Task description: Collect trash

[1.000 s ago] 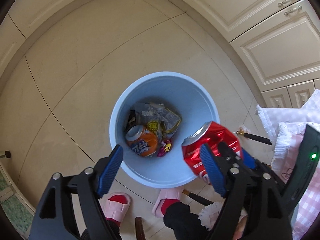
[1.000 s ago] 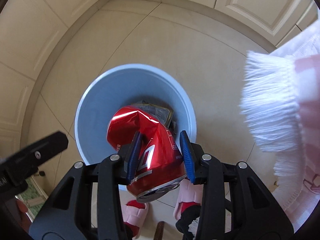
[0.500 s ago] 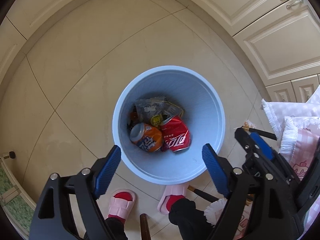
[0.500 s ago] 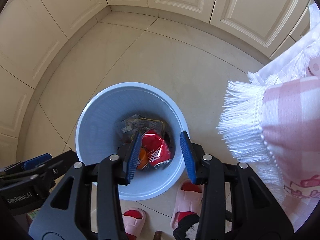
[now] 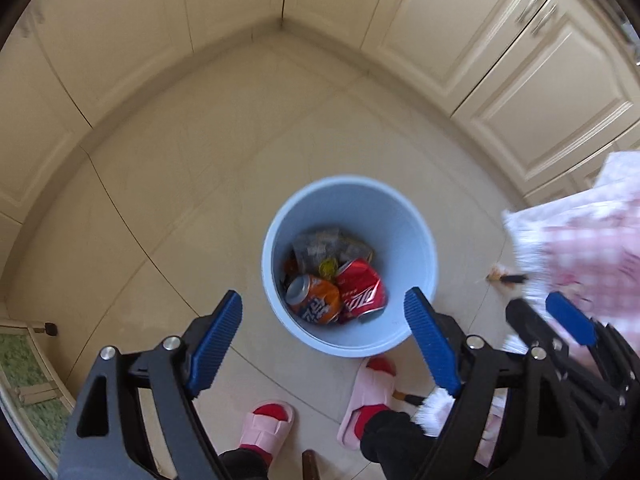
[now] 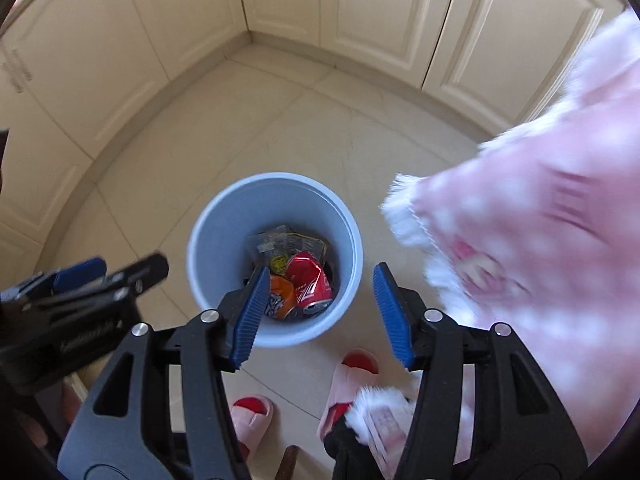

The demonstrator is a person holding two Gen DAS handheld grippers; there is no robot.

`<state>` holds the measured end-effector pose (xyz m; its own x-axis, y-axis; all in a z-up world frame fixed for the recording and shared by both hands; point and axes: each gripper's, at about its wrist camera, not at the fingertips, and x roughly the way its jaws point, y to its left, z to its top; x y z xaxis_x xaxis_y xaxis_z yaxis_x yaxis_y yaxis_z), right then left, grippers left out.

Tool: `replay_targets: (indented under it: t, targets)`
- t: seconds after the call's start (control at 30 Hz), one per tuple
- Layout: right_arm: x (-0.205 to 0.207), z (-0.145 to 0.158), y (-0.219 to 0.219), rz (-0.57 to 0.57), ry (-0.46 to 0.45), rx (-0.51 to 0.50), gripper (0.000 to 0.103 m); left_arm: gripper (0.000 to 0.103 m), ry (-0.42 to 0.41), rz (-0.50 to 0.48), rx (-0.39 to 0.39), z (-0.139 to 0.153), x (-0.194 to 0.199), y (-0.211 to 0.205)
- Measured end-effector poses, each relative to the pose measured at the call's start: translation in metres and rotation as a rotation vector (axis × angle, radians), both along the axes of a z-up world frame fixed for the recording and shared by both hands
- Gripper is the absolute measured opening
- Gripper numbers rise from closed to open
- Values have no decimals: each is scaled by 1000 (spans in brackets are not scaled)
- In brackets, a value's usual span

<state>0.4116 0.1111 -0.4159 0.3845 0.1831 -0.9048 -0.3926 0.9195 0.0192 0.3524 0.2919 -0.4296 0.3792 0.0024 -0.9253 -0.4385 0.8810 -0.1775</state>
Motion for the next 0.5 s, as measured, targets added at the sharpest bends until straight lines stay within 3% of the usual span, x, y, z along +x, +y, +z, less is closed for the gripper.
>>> replay_targets:
  t: [0.2,0.3,0.5]
  targets:
    - [-73,93,-17,62,-204,15,60,81,-161,-36,91,88,-66,-27]
    - [-111,145,-34,64,-328,31,63,82,-286,-46,151,147,-104,-47]
    - [-182,232,-80,21,-517,90,70,91,-479,-83,224,236,-159,-88]
